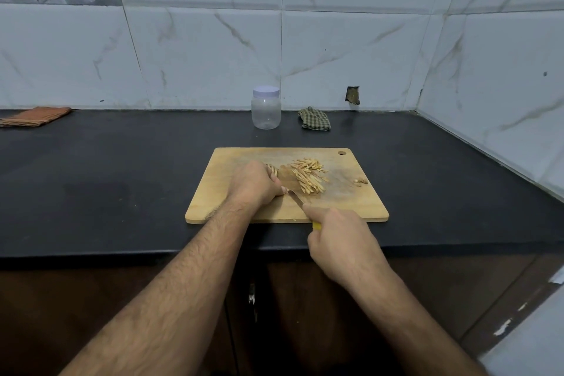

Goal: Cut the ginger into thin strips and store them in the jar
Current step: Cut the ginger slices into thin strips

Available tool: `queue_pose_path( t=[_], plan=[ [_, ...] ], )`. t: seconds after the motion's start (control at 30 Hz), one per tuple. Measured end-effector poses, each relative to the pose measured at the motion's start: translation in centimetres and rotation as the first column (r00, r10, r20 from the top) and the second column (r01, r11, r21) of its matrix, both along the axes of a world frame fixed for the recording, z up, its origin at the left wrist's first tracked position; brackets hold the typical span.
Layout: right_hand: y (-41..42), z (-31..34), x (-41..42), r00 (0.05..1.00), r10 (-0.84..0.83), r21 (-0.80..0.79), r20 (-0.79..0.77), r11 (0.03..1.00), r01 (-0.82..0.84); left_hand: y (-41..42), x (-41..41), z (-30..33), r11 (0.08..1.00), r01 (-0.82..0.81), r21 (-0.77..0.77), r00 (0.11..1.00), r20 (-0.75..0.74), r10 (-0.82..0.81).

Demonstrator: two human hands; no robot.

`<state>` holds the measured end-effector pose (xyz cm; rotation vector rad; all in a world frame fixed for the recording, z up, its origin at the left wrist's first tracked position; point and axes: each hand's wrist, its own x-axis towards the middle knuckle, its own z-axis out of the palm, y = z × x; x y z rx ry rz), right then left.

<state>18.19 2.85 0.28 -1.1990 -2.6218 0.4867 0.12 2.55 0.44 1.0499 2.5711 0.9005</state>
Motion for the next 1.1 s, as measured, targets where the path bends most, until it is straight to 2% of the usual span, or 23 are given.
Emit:
queue_pose_path(
  t=[0.2,0.33,0.47,0.57,0.63,0.83,0.97,1.1],
  plan=[
    [0.3,0.1,-0.1,0.996,-0.047,0.009,-0.08,0.999,0.048,-0.2,0.2,0.0,0.999,0.019,0.044,1.0,0.011,-0.019],
    [0.0,0.2,0.0,0.99,-0.018,0.006,-0.143,1.0,0.019,-0.5,-0.4,-0.1,0.996,0.038,0.083,0.993,0.107,-0.047],
    [-0.6,0.1,-0.3,0.993,0.026,0.021,-0.116,0.999,-0.024,-0.8,-1.2,-0.8,0.969,-0.017,0.245,0.966,0.255,-0.047],
    [0.2,0.4,-0.3,0.998,-0.006,0.056,-0.067,0.998,0.01,-1.0,-1.3,-1.1,0.923,-0.115,0.368,0.966,0.259,0.017],
    [1.1,0.9,-0.3,0.998,-0.042,0.071,-0.057,0.996,0.046,-1.1,-1.1,-0.9,0.908,-0.139,0.396,0.973,0.226,0.051],
    [1.1,0.7,-0.9,0.993,-0.019,-0.011,-0.117,1.0,0.018,-0.9,-2.1,-0.5,0.939,-0.13,0.318,0.989,0.107,0.101],
    [1.7,1.3,-1.3,0.994,-0.032,0.001,-0.102,0.999,0.032,-1.0,-3.4,-0.1,0.992,-0.012,0.126,1.0,0.019,0.01],
    [1.9,2.2,-2.7,0.992,0.002,-0.058,-0.13,0.998,-0.009,-0.9,-3.7,1.1,0.998,0.05,-0.041,0.999,-0.015,-0.05]
  ],
)
